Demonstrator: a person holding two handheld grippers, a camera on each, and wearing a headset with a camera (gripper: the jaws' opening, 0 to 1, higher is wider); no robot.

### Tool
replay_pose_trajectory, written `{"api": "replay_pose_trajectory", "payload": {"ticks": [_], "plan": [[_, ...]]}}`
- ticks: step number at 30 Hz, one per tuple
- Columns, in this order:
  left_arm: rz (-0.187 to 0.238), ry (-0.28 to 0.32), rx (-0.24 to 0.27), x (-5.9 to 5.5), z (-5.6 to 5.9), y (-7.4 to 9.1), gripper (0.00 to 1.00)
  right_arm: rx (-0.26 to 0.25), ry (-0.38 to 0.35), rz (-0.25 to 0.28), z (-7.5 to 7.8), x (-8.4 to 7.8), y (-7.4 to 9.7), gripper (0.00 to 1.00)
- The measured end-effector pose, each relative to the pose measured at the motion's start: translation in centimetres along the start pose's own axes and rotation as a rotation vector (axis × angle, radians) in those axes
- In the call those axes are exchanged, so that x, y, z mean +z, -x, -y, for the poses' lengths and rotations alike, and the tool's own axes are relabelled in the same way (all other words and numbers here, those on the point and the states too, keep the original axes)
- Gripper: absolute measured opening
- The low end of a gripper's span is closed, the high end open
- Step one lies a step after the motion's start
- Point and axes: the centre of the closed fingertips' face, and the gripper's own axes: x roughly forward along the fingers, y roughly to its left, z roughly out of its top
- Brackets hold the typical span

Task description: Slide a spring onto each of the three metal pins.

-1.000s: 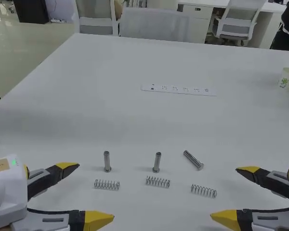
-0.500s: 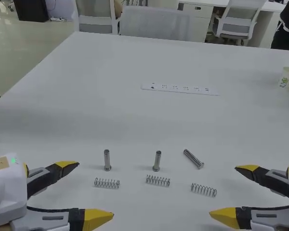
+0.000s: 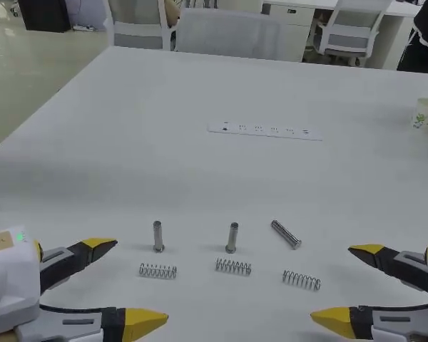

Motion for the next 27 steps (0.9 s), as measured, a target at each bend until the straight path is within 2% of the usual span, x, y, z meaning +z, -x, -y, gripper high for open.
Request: {"api": "replay_pose_trajectory", "payload": {"ticks": [14,21,27], "plan": [[0.003,0.001,0.003,0.1,0.1,0.0,0.87,-0.005,0.007,0.002,0.4,0.5,0.1,0.78],[0.002,0.002,0.002,0.1,0.2,0.0,0.87,-0.013,0.012,0.008,1.2,1.5,-0.1,0.76],[0.002,0.002,0.003,0.1,0.2,0.1,0.87,-0.018,0.031,0.012,1.9,2.9,-0.8,0.74]]}}
